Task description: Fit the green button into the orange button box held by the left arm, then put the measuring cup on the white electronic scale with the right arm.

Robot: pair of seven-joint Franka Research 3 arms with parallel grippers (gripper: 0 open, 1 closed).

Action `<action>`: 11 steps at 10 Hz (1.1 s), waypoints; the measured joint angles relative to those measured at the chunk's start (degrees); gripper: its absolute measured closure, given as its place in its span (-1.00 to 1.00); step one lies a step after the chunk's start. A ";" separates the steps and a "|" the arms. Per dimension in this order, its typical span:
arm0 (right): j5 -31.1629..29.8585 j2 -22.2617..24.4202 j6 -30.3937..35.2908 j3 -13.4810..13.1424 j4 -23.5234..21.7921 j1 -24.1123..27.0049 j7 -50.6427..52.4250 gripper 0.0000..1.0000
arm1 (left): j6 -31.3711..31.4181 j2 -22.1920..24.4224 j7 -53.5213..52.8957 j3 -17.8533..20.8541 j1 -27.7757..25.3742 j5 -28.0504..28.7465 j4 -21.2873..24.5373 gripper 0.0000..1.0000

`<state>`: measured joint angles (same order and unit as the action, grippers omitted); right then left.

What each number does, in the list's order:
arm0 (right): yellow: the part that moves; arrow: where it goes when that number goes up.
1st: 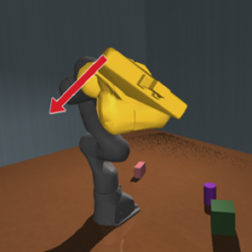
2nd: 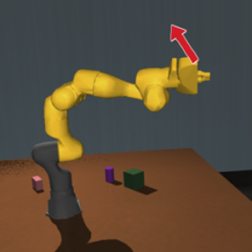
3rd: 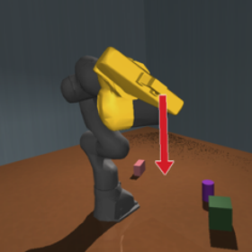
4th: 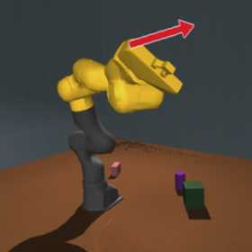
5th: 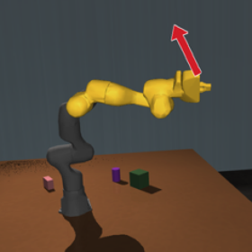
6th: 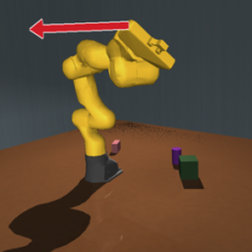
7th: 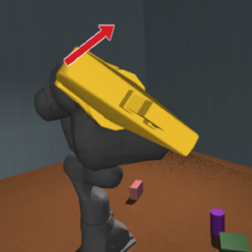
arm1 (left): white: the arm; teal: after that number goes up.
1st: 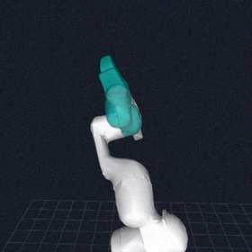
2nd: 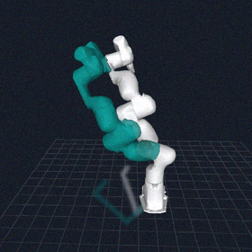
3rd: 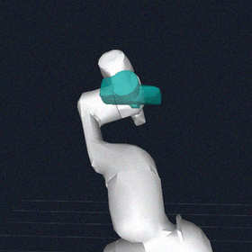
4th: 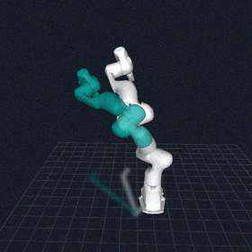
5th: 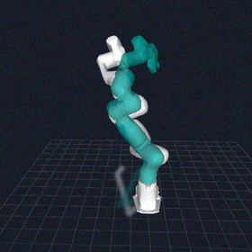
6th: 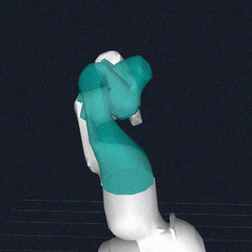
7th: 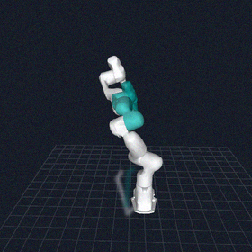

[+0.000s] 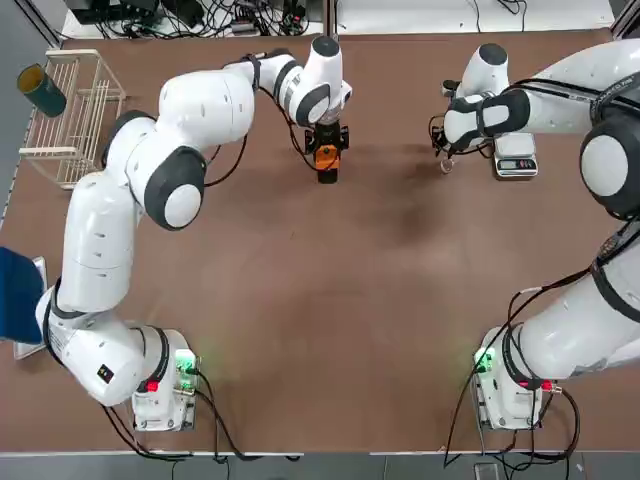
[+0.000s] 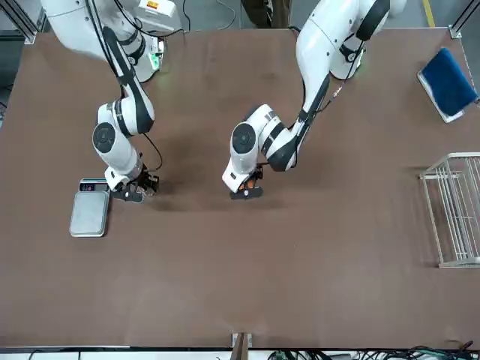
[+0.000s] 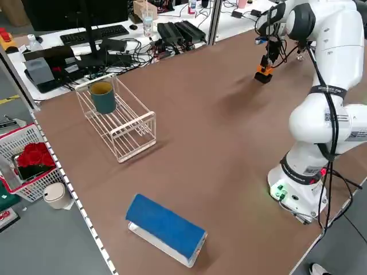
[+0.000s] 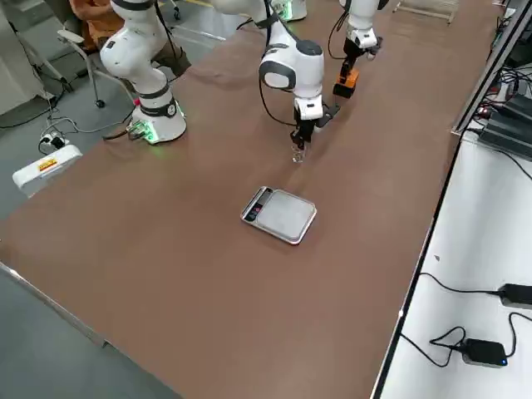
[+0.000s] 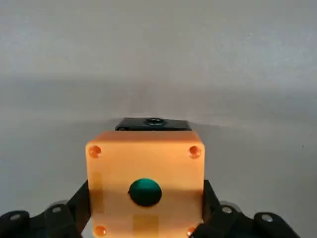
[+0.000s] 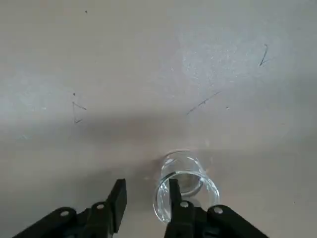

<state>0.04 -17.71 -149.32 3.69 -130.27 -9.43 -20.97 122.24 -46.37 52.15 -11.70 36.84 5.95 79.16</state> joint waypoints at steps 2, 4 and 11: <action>0.00 -0.11 -0.18 -0.02 0.00 0.02 0.00 0.24 | 0.30 0.00 0.00 0.17 0.23 0.00 0.00 -0.74; 0.00 -0.18 -0.59 -0.12 0.00 0.10 0.00 0.32 | 0.66 -0.02 0.00 0.91 0.91 0.00 0.00 -0.74; 0.00 -0.70 -1.29 -0.30 -0.01 0.51 0.00 0.73 | 0.88 -0.13 0.01 1.13 1.05 0.01 0.00 -0.74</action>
<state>0.04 -18.41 -150.61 3.38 -130.28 -8.92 -20.96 123.13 -46.50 52.16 -10.57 37.89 5.95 79.16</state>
